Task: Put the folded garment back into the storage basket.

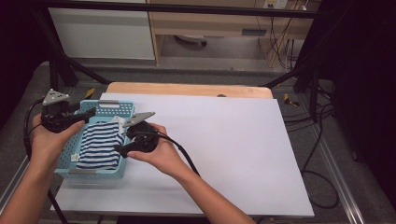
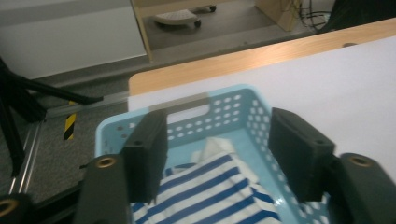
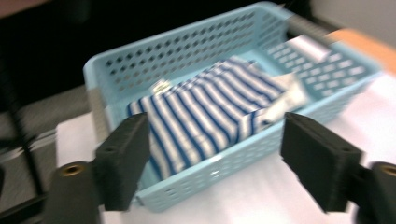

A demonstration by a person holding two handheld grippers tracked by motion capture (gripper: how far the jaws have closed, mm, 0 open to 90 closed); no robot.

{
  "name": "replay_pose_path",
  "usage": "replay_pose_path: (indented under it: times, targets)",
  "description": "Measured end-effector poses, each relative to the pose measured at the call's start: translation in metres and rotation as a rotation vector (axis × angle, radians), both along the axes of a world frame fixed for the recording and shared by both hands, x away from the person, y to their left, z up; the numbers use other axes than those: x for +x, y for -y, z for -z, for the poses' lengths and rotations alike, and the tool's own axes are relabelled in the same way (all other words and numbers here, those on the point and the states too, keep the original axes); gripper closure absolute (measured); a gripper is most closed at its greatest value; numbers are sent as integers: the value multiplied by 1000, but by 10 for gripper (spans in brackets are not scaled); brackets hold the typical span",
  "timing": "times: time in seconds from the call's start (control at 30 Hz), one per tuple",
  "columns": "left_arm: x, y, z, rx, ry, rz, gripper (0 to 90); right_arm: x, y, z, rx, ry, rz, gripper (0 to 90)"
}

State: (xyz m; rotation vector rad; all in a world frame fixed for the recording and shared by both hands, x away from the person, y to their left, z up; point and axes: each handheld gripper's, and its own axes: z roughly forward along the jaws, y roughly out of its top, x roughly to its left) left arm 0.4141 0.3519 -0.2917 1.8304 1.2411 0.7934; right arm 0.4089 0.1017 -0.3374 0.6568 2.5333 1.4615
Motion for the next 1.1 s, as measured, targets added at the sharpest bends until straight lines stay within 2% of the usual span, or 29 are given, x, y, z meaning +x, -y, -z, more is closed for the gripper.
replay_pose_path:
  times: [0.1,0.2,0.27,0.3,0.4,0.47,0.57,0.67,0.9,1.1]
  targets:
    - [-13,11,-2,-4,31,-11,287,3,14,-8,45,38,60,163]
    - [-26,22,2,-43,39,-17,215,7,27,-14,90,38,102,111]
    - [-32,31,7,-39,34,-22,157,8,33,-18,81,62,162,125]
    - [-36,35,10,-42,37,-15,149,8,36,-20,72,76,172,109]
    - [-42,46,21,-70,34,4,140,11,46,-24,51,70,162,82]
    - [-41,52,23,-55,15,26,132,14,51,-27,47,61,178,83]
    - [-46,53,24,-78,32,29,117,17,57,-30,58,60,186,83]
    - [-51,52,25,-90,27,57,89,19,63,-33,60,68,197,98]
    - [-57,49,19,-113,60,47,74,21,77,-41,87,80,209,98]
    - [-57,50,19,-114,52,48,62,24,93,-49,85,91,231,84]
